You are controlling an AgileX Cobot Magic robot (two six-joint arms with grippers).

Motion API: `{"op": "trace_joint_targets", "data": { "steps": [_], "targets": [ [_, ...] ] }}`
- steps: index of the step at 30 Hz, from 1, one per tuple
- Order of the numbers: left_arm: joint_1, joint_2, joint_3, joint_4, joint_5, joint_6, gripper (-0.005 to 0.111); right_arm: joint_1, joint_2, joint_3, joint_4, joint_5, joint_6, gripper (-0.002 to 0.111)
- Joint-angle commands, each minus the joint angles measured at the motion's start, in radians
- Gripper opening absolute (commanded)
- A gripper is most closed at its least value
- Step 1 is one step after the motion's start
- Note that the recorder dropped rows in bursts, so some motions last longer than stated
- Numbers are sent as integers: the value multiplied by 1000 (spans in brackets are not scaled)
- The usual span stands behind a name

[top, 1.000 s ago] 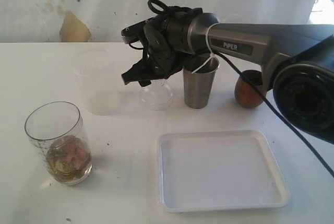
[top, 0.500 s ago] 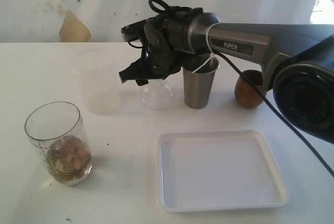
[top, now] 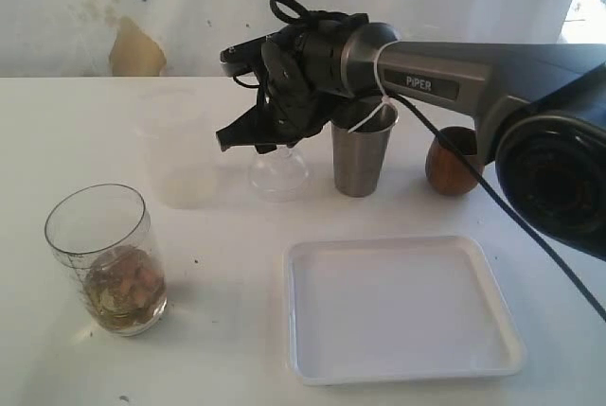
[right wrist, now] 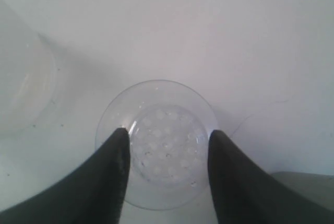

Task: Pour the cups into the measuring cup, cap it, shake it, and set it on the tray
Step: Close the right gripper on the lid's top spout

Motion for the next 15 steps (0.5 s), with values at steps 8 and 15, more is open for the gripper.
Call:
{"op": "trace_joint_targets", "data": {
  "steps": [8,15],
  "targets": [
    [-1,-4,4,1,-2,-2,0,-8,-10,-4,10,77,-1,0],
    [-1,-4,4,1,-2,-2,0,2,-64,-4,82,106,-67,0]
  ]
}}
